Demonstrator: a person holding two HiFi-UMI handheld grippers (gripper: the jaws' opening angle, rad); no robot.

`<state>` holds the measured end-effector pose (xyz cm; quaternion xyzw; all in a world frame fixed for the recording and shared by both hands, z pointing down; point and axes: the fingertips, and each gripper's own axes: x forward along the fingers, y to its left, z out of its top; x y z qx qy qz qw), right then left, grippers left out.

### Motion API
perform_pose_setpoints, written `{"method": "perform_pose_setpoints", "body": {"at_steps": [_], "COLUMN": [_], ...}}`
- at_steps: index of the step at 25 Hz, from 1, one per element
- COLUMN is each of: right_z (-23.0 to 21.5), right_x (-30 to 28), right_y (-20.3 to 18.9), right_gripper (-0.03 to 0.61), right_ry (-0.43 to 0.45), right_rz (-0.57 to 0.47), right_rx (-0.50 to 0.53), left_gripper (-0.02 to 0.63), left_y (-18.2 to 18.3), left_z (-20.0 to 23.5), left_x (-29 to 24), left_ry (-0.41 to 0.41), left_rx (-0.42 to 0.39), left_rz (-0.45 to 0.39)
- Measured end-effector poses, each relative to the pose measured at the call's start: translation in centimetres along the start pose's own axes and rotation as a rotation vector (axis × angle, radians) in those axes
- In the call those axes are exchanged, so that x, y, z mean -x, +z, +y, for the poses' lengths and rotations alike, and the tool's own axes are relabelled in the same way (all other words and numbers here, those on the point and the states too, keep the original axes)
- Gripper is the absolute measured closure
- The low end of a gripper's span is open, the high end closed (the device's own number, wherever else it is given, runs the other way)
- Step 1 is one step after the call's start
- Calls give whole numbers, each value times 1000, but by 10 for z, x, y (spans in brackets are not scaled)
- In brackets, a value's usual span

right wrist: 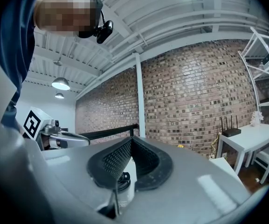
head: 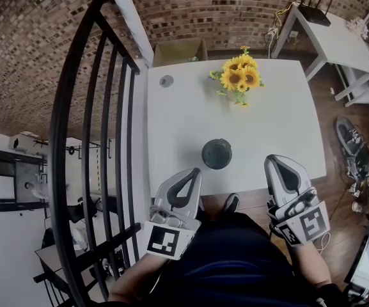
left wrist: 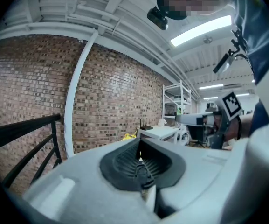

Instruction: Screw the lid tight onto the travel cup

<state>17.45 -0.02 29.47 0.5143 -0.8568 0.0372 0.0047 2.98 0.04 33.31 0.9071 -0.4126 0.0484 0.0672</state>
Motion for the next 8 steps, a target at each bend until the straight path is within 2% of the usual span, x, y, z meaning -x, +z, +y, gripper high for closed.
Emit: {"method": "perform_pose_setpoints", "body": {"at_steps": [8], "right_z": [0], "right_x": [2], "right_y": [-4], "right_gripper": [568], "right_ry": [7], "right_rz": [0], "right_rx": [-1], "left_gripper": [611], "left_y": [-3], "left_z": [-2], "left_x": [-2], "left_ry": [4], "left_rx": [2], "left_rz": [-2]}}
